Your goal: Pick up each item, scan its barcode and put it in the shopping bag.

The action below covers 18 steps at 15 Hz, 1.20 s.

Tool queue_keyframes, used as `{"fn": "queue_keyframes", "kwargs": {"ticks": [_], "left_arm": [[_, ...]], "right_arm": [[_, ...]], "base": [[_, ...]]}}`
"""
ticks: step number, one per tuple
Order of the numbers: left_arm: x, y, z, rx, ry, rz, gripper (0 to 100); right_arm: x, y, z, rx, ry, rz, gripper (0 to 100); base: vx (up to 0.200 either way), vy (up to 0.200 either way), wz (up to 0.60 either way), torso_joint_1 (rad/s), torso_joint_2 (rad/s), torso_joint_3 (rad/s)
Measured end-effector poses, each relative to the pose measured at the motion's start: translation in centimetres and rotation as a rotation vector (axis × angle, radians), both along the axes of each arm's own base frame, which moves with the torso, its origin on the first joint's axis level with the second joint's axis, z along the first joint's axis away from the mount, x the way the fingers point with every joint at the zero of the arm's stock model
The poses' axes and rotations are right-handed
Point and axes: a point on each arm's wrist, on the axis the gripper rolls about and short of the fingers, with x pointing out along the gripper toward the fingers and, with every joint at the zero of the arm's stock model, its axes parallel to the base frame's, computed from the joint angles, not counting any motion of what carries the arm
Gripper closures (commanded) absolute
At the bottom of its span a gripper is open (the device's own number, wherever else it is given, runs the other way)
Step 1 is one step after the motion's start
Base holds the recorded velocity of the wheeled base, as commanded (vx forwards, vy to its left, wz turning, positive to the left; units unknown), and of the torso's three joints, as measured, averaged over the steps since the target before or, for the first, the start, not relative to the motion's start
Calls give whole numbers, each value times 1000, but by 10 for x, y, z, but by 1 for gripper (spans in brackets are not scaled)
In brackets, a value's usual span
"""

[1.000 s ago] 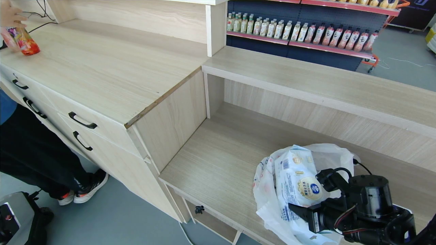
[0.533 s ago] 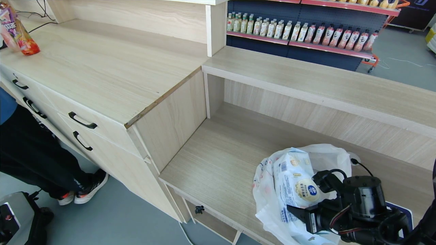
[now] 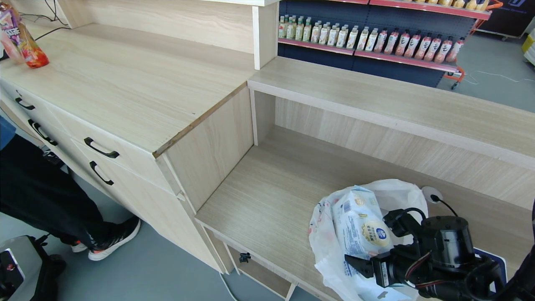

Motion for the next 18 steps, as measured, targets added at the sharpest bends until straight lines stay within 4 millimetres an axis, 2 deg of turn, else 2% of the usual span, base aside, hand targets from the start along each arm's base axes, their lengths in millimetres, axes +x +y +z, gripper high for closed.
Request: {"fn": "queue_keyframes", "kwargs": {"ticks": [3, 6, 9, 14, 16, 18], "left_arm": [[0, 0, 0, 0, 0, 0, 0], [0, 0, 0, 0, 0, -1, 0], [0, 0, 0, 0, 0, 0, 0], [0, 0, 0, 0, 0, -1, 0], [0, 0, 0, 0, 0, 1, 0], [0, 0, 0, 0, 0, 0, 0]], "right_arm": [[-3, 0, 21, -44, -121, 51, 0], [-12, -8, 60, -185, -345, 75, 0], [-33, -27, 96, -289, -463, 45, 0], [-85, -78, 146, -519, -513, -44, 0], [-98, -91, 170, -564, -562, -133, 0], [-110, -101, 183, -606, -582, -255, 0]], "base": [[0, 0, 0, 0, 0, 0], [0, 0, 0, 0, 0, 0], [0, 0, 0, 0, 0, 0], [0, 0, -600, 3, 2, 6], [0, 0, -600, 5, 0, -2], [0, 0, -600, -2, -5, -2]]}}
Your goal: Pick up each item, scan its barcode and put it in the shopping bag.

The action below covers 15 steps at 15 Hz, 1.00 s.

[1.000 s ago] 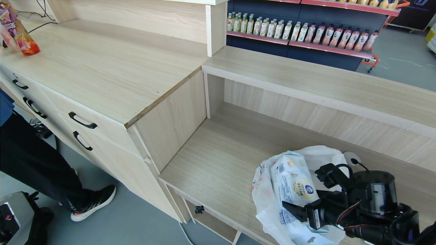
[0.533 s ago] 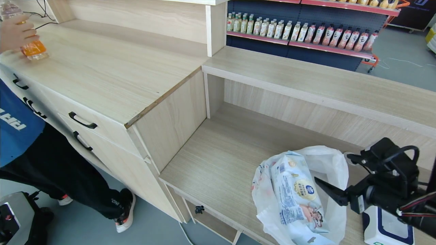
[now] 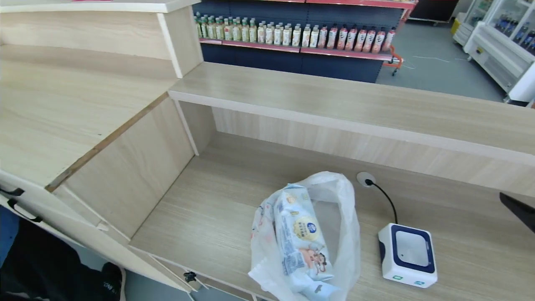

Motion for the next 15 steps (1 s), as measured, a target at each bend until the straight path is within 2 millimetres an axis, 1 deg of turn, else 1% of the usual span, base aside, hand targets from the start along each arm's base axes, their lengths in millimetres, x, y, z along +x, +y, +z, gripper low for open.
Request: {"fn": "queue_keyframes", "kwargs": {"ticks": [2, 5, 8, 9, 11, 13, 15], "left_arm": [[0, 0, 0, 0, 0, 0, 0], [0, 0, 0, 0, 0, -1, 0], [0, 0, 0, 0, 0, 0, 0], [0, 0, 0, 0, 0, 0, 0], [0, 0, 0, 0, 0, 0, 0], [0, 0, 0, 0, 0, 0, 0], [0, 0, 0, 0, 0, 0, 0]], "right_arm": [[-11, -6, -4, -1, 38, -104, 0], [-28, -10, -17, 24, 107, -191, 0], [-36, -16, -35, 51, 159, -306, 0], [-36, -20, -42, 63, 189, -356, 0], [-30, -28, -54, 117, 260, -429, 0], [-19, -37, -62, 186, 324, -476, 0], [-2, -45, -67, 226, 328, -490, 0]], "base": [[0, 0, -600, 0, 2, 2], [0, 0, -600, -1, 1, 2], [0, 0, -600, 4, 1, 1], [0, 0, 0, 0, 0, 0], [0, 0, 0, 0, 0, 0], [0, 0, 0, 0, 0, 0], [0, 0, 0, 0, 0, 0]]}}
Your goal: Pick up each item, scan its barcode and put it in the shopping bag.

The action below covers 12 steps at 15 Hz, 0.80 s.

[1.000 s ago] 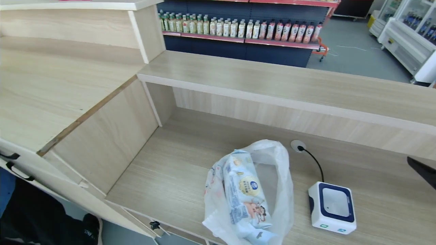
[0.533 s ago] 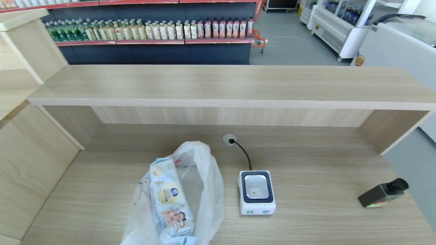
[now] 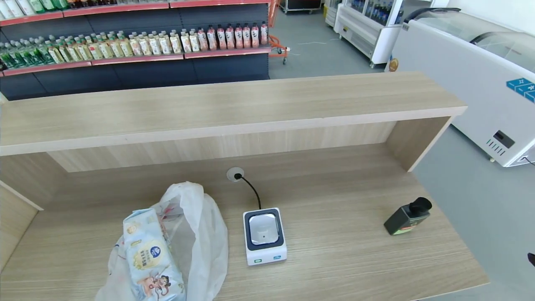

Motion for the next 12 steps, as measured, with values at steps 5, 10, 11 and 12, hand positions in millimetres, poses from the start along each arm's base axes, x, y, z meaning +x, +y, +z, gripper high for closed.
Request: {"fn": "queue_keyframes", "kwargs": {"ticks": [5, 10, 11, 12], "left_arm": [[0, 0, 0, 0, 0, 0, 0], [0, 0, 0, 0, 0, 0, 0], [0, 0, 0, 0, 0, 0, 0], [0, 0, 0, 0, 0, 0, 0]], "right_arm": [[37, -3, -21, 146, 18, 82, 0], [70, 1, -42, 172, 85, 164, 0], [76, 2, -44, 172, 89, 180, 0], [84, 4, -46, 169, 87, 202, 0]], "base": [[0, 0, 0, 0, 0, 0], [0, 0, 0, 0, 0, 0], [0, 0, 0, 0, 0, 0], [0, 0, 0, 0, 0, 0]]}}
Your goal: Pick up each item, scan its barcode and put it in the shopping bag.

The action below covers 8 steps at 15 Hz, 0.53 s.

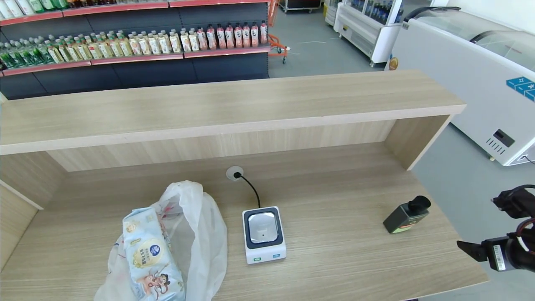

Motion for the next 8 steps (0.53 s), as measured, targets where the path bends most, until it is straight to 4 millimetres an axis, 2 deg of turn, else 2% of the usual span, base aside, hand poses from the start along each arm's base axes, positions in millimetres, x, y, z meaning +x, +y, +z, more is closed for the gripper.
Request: {"fn": "queue_keyframes", "kwargs": {"ticks": [3, 8], "left_arm": [[0, 0, 0, 0, 0, 0, 0], [0, 0, 0, 0, 0, -1, 0]], "right_arm": [[22, 8, -5, -6, -27, 63, 0], [45, 20, -15, -1, -9, 130, 0]], "base": [[0, 0, 0, 0, 0, 0], [0, 0, 0, 0, 0, 0]]}}
